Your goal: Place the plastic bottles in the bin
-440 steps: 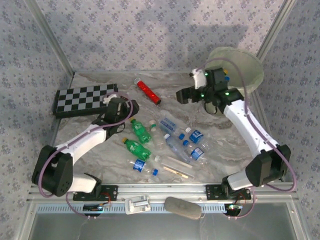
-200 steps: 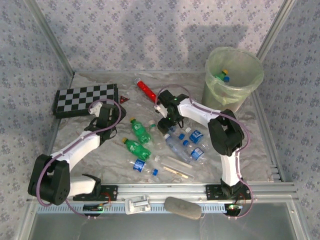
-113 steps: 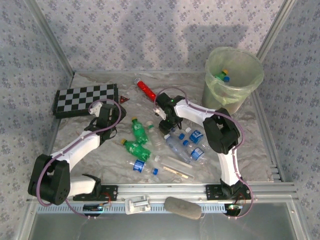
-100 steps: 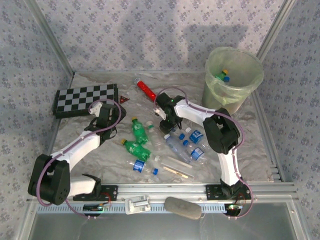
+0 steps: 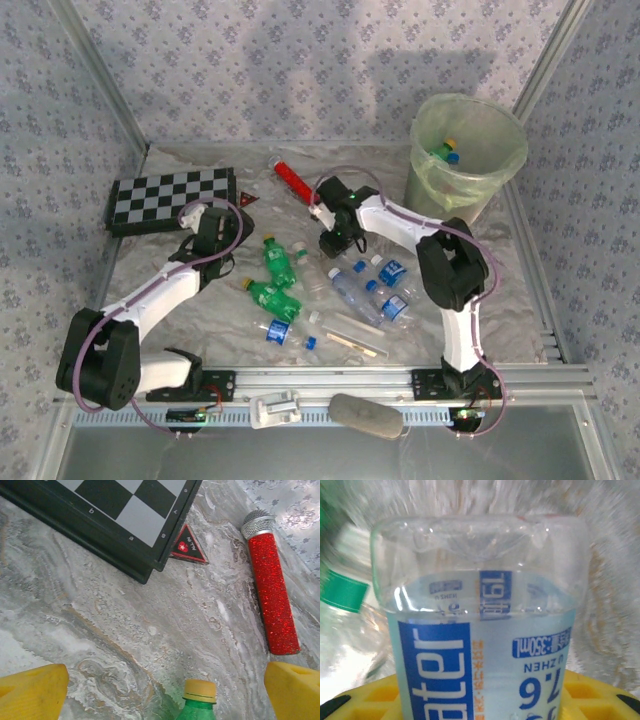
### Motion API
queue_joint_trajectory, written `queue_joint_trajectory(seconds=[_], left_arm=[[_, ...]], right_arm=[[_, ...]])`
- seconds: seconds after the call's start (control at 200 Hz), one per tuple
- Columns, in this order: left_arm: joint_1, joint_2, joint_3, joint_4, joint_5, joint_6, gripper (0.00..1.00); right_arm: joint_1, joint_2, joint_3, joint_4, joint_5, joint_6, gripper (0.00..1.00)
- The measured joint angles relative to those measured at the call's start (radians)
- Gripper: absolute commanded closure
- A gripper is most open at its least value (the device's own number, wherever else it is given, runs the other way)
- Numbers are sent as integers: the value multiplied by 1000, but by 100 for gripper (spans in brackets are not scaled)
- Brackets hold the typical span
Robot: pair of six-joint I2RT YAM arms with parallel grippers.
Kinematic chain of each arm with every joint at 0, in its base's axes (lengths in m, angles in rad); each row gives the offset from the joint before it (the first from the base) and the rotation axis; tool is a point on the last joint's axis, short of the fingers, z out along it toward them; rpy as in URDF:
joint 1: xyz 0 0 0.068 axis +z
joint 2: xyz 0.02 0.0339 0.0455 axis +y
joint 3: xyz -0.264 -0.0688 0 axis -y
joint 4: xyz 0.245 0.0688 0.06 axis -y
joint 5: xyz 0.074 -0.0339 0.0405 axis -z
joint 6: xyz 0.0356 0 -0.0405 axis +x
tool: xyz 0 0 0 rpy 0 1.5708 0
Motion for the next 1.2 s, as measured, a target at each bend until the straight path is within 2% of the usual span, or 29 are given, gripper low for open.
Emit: queue_joint_trajectory(seconds=[0.28,0.465,0.75,0.989,1.199], left_arm=[[-5,66,8,32,74,44,0],[-38,122,72,31,105,93,0],[-83,172,152,25,132,162,0],[-103,208,199,13,157,200,0],[-122,228,220,-2,190,225,0]], right_arm=[[-89,-291,-109,216,-115,60,56],[-162,-473,-151,347,-180,109,57],[-279,-686,-164,464,-172,148,57],[-375,-708,-68,433,-21,105,57],[-494,-608,90,354,78,84,56]])
